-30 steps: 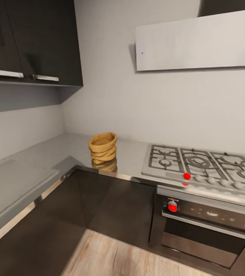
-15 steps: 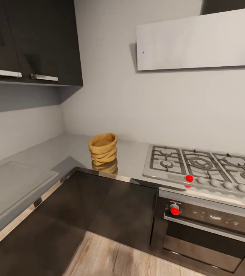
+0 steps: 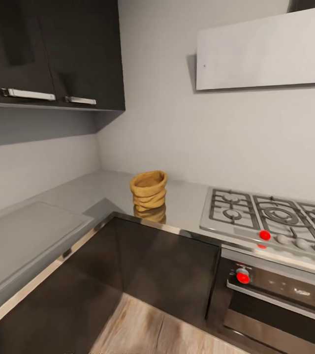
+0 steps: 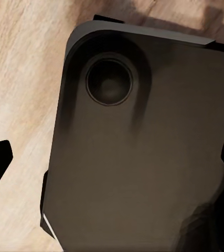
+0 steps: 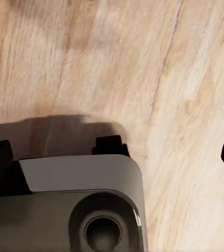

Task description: In the kitchen, take the popcorn bag from the countertop, put it into the microwave, and heat it until the popcorn is cooked so the cooked popcorn ends up inside the bag.

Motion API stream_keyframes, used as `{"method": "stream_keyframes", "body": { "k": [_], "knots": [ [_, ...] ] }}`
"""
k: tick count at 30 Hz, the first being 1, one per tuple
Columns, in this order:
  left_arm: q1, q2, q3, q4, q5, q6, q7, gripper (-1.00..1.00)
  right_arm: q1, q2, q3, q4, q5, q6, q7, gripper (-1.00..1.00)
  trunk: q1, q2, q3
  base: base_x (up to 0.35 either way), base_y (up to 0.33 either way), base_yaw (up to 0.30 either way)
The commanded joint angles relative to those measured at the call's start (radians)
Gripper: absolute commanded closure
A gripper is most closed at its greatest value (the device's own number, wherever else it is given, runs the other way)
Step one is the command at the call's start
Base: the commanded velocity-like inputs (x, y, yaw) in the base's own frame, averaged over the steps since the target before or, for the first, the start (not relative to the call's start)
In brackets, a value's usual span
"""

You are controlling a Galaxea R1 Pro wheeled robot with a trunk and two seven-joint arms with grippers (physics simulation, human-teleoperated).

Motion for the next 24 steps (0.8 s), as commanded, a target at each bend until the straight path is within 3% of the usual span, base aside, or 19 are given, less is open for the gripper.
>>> {"method": "stream_keyframes", "body": {
  "k": [1,16,24],
  "knots": [
    [0.000,-0.001,0.001,-0.001,0.005,-0.002,0.000,-1.00,-0.001,-0.001,-0.009,0.003,0.009,-0.006,-0.001,-1.00,0.000,-0.001,-0.001,0.134,0.123,0.056],
    [0.000,-0.002,0.001,-0.001,0.005,-0.002,0.000,-1.00,-0.001,-0.002,-0.009,0.003,0.009,-0.006,-0.006,-1.00,0.000,-0.001,-0.001,0.206,0.211,0.005],
    [0.000,-0.002,0.001,-0.001,0.005,-0.002,0.000,-1.00,-0.001,-0.002,-0.007,0.003,0.010,-0.006,-0.006,-1.00,0.000,-0.001,-0.001,0.030,0.020,0.000]
  ]
}}
